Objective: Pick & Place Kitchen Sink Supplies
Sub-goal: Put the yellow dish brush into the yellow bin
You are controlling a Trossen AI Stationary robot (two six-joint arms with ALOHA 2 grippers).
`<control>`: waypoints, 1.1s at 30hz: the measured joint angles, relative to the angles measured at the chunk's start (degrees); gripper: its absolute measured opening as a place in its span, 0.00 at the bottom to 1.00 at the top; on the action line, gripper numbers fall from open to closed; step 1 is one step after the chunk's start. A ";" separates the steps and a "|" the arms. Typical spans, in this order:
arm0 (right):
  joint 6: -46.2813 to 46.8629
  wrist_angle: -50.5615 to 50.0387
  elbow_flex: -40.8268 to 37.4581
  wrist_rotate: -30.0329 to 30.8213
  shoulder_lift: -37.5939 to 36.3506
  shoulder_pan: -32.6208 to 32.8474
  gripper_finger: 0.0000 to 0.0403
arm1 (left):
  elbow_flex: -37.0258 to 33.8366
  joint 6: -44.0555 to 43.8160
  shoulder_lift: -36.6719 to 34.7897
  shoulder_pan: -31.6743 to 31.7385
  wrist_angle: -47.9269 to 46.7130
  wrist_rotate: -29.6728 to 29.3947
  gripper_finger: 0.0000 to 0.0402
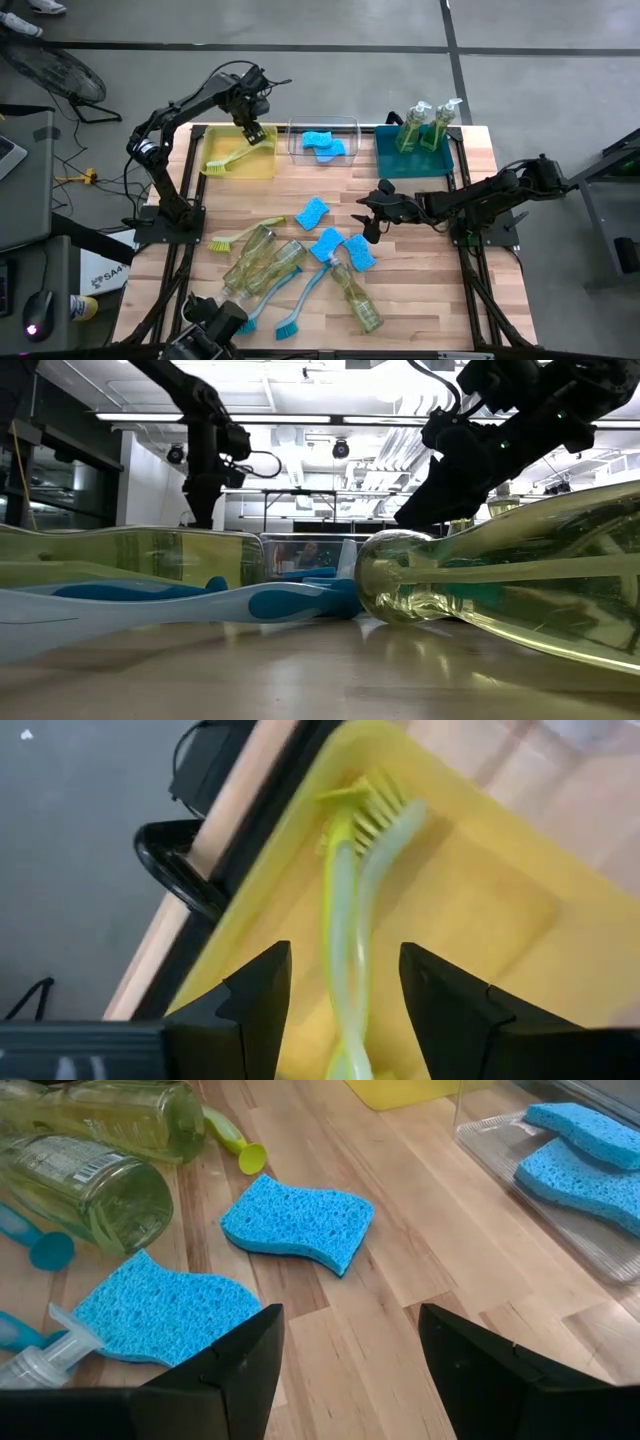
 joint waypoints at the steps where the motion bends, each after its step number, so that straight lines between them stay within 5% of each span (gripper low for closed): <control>1: 0.07 0.00 0.00 0.00 0.00 0.02 0.56 | 0.75 -0.21 0.00 -0.46 -1.31 -0.02 0.46; 20: 0.01 -4.47 0.02 -0.45 0.00 0.01 0.56 | 2.77 -8.66 -2.10 -16.28 -15.90 0.00 0.46; 33: -1.26 -5.68 0.02 -0.42 0.00 0.00 0.56 | -9.40 -16.15 -5.47 -26.95 -20.98 1.54 0.46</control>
